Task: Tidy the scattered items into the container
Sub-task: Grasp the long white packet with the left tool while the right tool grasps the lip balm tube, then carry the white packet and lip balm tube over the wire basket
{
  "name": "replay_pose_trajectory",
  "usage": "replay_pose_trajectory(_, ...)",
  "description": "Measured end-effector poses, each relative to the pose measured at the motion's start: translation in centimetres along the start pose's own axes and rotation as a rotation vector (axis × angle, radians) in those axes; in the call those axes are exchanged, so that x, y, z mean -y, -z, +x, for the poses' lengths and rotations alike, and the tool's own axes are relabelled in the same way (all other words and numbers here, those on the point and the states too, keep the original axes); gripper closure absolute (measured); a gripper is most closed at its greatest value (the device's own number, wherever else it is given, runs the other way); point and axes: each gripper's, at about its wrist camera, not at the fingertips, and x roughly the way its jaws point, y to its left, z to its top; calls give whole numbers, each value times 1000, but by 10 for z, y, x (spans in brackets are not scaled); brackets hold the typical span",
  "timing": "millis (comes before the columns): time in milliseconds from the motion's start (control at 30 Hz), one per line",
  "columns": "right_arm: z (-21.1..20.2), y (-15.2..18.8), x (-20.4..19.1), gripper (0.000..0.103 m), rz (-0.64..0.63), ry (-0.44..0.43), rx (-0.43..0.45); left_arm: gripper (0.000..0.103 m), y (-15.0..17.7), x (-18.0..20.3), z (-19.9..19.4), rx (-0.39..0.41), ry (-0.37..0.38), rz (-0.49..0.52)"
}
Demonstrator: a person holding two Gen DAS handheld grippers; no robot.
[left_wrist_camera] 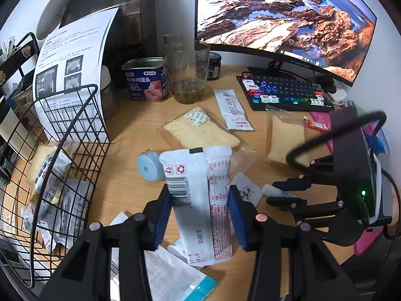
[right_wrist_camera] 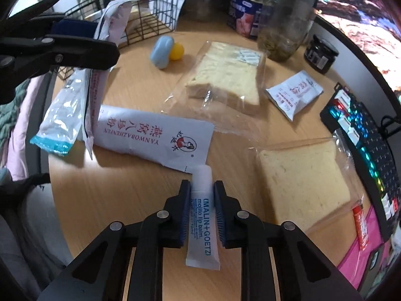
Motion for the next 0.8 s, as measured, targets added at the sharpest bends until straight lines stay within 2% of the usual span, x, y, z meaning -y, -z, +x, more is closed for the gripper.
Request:
replay_pose_trajectory(233,-7,8,19,83,218,54,65,53,1,-2,-2,5,-9,-6)
replay_pose_trajectory(367,-30,11,23,83,349,83,146,53,0,-2,-6,13,-12,-6)
replay_pose_trajectory(600,-81,1,7,83,430,121,303,53,-7,-4,-21,48,-17,-6)
replay_pose_trajectory(800,-110,-17,-11,83,418,129,371,53,-12,-8,-38,87,-21,-3)
